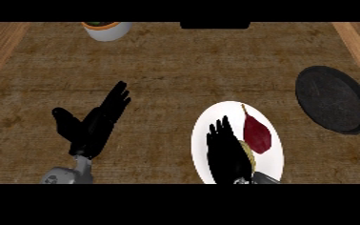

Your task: Pick the pear from the plate and place it in the pan

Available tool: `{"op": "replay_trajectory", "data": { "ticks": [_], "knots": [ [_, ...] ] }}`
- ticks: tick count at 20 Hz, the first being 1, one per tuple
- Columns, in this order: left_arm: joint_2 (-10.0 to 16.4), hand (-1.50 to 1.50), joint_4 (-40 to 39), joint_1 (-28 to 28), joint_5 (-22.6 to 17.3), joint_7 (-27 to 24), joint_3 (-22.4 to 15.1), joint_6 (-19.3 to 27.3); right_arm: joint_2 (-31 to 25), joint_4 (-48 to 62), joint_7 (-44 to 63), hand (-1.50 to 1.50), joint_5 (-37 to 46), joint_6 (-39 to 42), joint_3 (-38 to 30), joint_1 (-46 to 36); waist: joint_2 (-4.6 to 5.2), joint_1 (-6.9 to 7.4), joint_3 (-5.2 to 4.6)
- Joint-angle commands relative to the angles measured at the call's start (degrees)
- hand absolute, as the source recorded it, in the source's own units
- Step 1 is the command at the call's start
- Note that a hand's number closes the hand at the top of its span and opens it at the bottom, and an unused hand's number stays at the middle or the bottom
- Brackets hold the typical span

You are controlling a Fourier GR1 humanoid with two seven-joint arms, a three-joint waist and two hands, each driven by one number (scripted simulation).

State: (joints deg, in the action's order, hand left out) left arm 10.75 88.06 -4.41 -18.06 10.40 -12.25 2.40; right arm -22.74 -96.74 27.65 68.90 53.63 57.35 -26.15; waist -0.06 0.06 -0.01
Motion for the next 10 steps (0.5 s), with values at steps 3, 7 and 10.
{"op": "replay_trajectory", "data": {
  "ticks": [3, 7, 10],
  "knots": [
    [1.61, 0.0, -0.95, 0.17, -1.37, 0.51, 2.86, -3.22, -1.26, 4.13, -0.78, -1.5, 7.23, -3.98, 1.68, -2.65, 0.1, 0.29, 0.0],
    [1.0, 0.0, 5.26, 3.72, 0.05, 2.48, 1.61, -2.68, -2.55, 6.93, -7.35, -1.5, 7.27, -4.43, -3.27, -4.33, 0.05, 0.44, 0.01],
    [-2.51, 0.0, 0.15, 3.4, 3.22, -1.72, 0.21, -1.67, -4.59, 6.27, -9.62, -1.5, 9.34, -6.13, -4.29, -2.93, 0.06, 0.19, 0.0]
  ]
}}
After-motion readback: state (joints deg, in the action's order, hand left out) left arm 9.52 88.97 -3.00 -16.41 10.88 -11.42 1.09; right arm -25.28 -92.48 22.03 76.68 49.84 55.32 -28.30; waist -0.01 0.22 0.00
